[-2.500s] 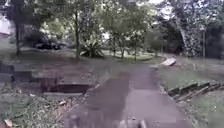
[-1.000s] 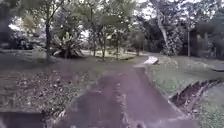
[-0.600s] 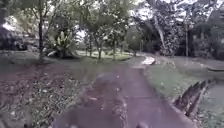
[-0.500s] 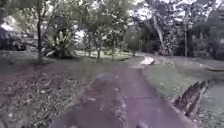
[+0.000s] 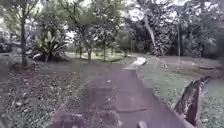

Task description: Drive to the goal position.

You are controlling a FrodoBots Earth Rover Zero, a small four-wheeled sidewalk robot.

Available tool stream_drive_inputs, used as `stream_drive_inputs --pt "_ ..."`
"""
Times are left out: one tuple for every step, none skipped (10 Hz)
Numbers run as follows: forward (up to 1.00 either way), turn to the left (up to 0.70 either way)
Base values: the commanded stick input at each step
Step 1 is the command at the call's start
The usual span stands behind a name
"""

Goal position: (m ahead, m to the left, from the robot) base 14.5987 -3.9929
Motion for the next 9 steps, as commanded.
stream_drive_inputs --pt "0.7 -0.31" --pt "0.7 -0.25" --pt "0.7 0.0" --pt "0.7 0.0" --pt "0.7 0.0" --pt "0.7 0.0" --pt "0.7 0.0" --pt "0.7 0.0" --pt "0.7 0.0"
